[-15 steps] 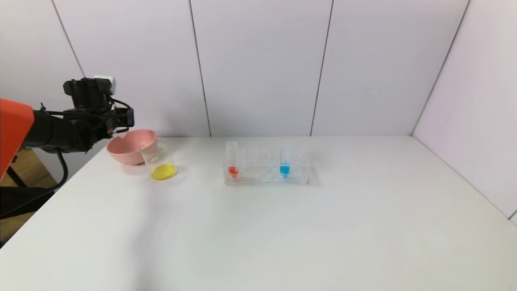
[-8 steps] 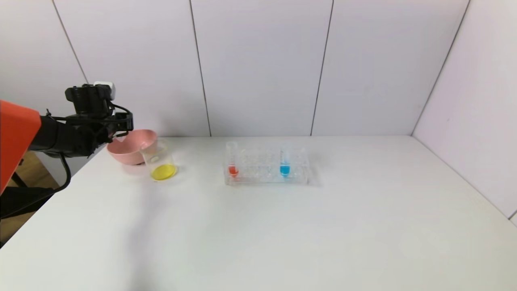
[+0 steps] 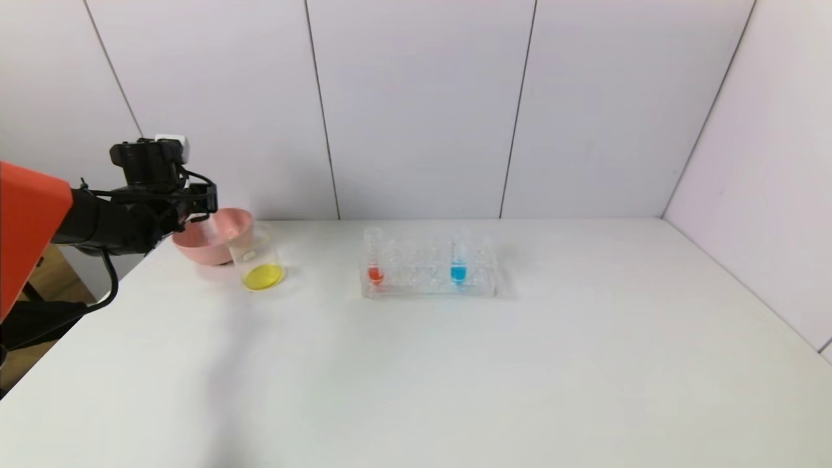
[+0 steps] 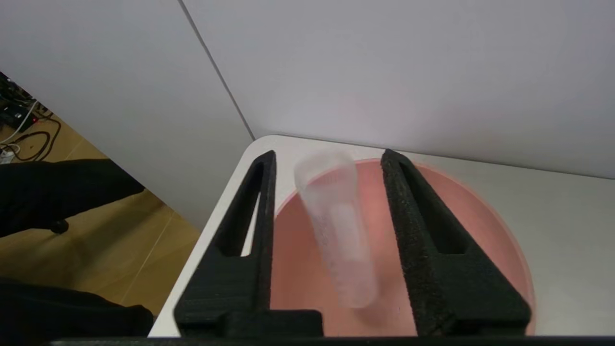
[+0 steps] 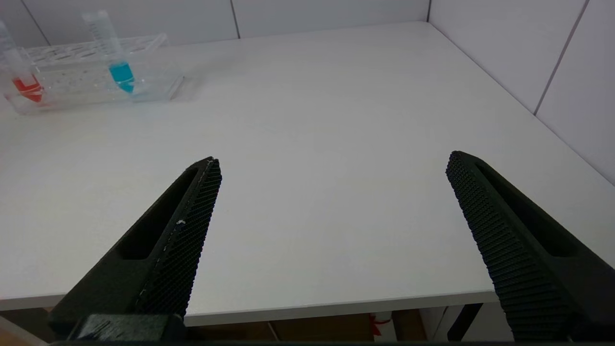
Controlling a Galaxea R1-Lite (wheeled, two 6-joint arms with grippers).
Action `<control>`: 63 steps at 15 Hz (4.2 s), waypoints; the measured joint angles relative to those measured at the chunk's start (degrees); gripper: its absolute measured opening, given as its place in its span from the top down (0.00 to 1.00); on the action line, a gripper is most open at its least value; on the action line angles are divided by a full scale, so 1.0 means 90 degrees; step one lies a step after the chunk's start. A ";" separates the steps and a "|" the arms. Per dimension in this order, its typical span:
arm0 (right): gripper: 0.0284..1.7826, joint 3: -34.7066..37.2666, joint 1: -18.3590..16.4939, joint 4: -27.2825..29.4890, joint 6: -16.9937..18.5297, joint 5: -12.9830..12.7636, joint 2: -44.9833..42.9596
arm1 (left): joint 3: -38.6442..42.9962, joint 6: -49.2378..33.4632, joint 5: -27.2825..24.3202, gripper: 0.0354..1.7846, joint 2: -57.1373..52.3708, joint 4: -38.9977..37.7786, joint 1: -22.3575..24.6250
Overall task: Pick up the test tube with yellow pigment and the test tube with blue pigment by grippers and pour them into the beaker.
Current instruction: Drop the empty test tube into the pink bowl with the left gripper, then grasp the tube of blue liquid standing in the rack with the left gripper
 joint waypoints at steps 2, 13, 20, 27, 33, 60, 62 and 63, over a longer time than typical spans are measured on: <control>0.04 0.0000 -0.0003 0.0000 0.0000 0.0000 0.0000 | 0.0003 -0.0037 -0.0003 0.36 -0.0003 -0.0009 0.0004; 0.04 0.0000 -0.0005 0.0000 0.0000 0.0000 0.0000 | 0.0406 -0.0192 -0.0019 0.01 -0.0918 -0.0004 -0.0183; 0.04 0.0000 -0.0003 0.0000 0.0000 0.0000 0.0000 | 0.1819 -0.0569 0.0000 0.01 -0.2609 0.0046 -0.0557; 0.04 0.0000 -0.0003 0.0001 0.0000 0.0000 0.0001 | 0.3816 -0.1073 0.0328 0.01 -0.4064 -0.0861 -0.0864; 0.04 0.0000 -0.0003 0.0001 0.0000 0.0000 0.0000 | 0.4683 -0.1468 0.0717 0.01 -0.4855 -0.0906 -0.2141; 0.04 0.0000 0.0000 -0.0003 -0.0003 0.0000 0.0000 | 0.2989 -0.1665 0.2064 0.01 -0.0968 -0.2824 -0.5992; 0.04 0.0000 0.0000 0.0000 0.0000 0.0000 0.0000 | 0.2655 -0.1646 0.2081 0.01 -0.0653 -0.2797 -0.6083; 0.04 0.0000 0.0000 0.0000 0.0000 0.0000 0.0000 | 0.2477 -0.1643 0.2083 0.01 -0.0493 -0.2769 -0.6109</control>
